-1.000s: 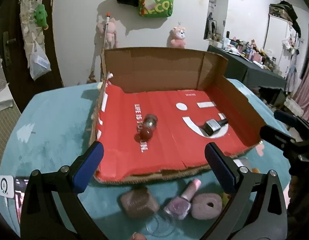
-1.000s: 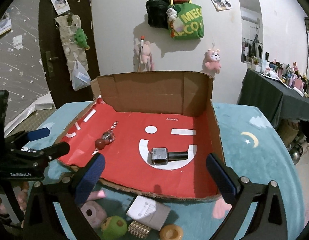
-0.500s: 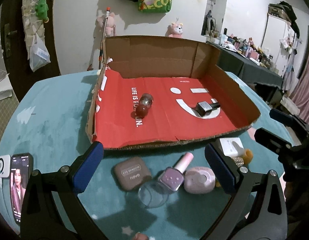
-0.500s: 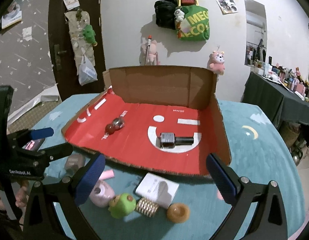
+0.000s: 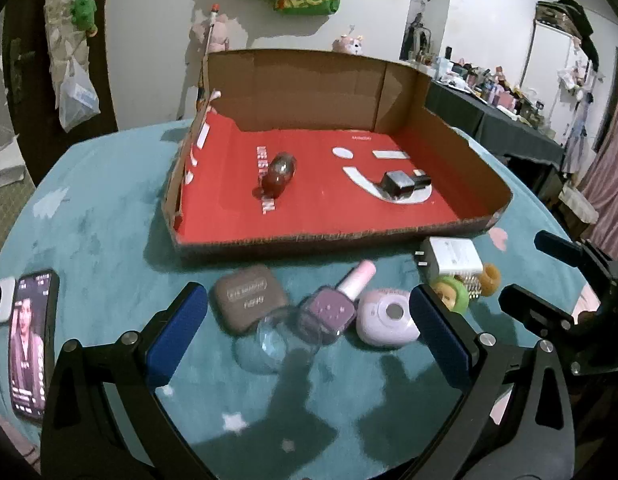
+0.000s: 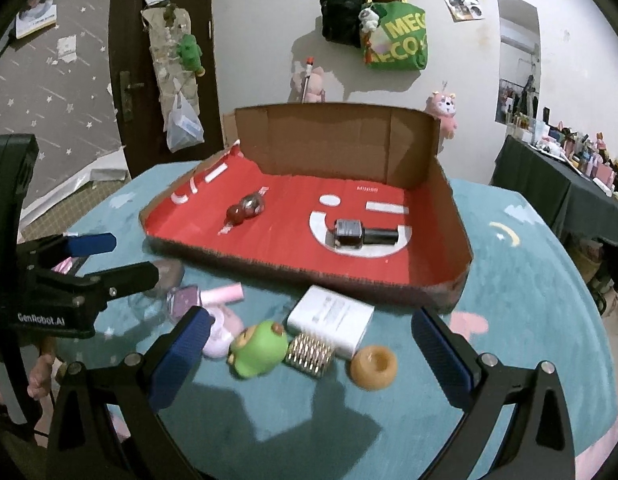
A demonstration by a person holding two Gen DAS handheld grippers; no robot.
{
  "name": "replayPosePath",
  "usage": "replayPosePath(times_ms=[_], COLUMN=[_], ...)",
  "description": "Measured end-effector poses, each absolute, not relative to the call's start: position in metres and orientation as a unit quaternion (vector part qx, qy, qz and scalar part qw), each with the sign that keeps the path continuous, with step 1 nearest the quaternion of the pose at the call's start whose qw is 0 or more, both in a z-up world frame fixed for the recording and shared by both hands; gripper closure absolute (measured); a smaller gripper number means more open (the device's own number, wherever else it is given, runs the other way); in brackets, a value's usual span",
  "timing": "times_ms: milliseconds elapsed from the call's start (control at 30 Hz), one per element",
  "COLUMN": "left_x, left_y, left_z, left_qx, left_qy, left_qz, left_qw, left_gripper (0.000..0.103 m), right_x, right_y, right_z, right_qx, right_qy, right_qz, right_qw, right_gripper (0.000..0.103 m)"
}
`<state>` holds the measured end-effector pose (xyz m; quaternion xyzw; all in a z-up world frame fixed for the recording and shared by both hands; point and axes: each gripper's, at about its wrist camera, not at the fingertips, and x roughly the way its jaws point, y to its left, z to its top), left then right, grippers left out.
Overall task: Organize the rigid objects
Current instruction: 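Withdraw both grippers from the box back over the remaining items, then grasp the clear glass cup with the left gripper while the right grasps the amber ring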
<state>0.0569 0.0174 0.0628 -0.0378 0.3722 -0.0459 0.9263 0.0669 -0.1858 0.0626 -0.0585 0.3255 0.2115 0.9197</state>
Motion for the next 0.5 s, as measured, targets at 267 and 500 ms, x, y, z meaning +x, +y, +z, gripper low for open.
replayPosePath(times_ms=[267,500], left_x=[0.043,0.041], left_y=[0.012,0.014], left_z=[0.054,0.037], left_qx=[-0.027,-0.030], left_qy=[0.370,0.390], left_qz=[-0.033,-0.026], left_qw=[0.928,0.920], left_gripper=[0.008,0.037], right_x=[0.057,0.056], right_y=[-0.195,-0.209], right_z=[0.046,0.034], right_qx=[-0.046,-0.043], right_qy=[0.346,0.363], right_qz=[0.210,0.190], right_qw=[0.913,0.911], right_gripper=[0.019,0.031])
